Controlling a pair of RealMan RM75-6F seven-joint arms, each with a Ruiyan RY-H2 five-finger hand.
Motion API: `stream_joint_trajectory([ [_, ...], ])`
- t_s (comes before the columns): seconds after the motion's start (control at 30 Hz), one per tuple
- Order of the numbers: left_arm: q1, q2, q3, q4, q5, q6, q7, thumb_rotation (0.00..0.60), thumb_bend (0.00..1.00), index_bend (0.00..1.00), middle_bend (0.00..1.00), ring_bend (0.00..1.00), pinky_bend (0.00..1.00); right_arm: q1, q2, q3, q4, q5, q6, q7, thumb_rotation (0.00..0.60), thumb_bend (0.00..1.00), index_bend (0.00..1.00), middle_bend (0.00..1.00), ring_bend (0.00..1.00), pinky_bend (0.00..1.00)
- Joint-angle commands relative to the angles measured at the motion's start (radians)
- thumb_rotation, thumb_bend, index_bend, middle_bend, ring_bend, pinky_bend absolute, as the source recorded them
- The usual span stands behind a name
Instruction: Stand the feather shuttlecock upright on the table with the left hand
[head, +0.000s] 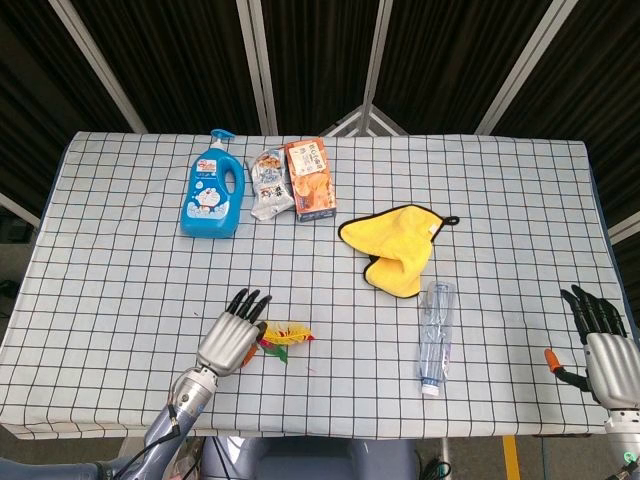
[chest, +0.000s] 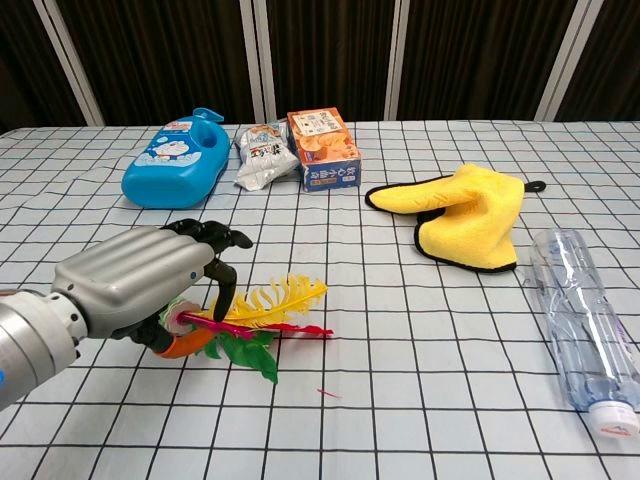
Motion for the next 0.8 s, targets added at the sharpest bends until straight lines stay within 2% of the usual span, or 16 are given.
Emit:
stream_joint_trajectory([
  [0.03,-0.003,-0.002,0.003,0.001,-0.002,0.001,-0.005,0.6,0.56,0.55,0.07,0.0,0.0,0.0,0.0,0.0,0.0,0.0,0.0,0.0,0.6,0.39,0.0,0.0,0.0,0.0],
  [0.2,-0.009,-0.011,0.009,0.006,-0.003,0.005,-0.008,0.6,0.61,0.56,0.08,0.0,0.0,0.0,0.001,0.0,0.0,0.0,-0.001,0.002,0.6,0.39,0.0,0.0,0.0,0.0],
  [0.6,-0.015,-0.009,0.014,0.004,-0.016,0.02,-0.019,0.6,0.62,0.57,0.09,0.0,0.0,-0.001,0.002,0.0,0.0,-0.001,0.0,0.004,0.6,0.39,0.0,0.0,0.0,0.0],
  [0.8,-0.015,0.033,0.0,-0.039,0.001,0.045,-0.044,0.6,0.62,0.58,0.09,0.0,0.0,-0.001,0.003,0.001,0.0,0.0,0.0,0.006,0.6,0.39,0.0,0.0,0.0,0.0],
])
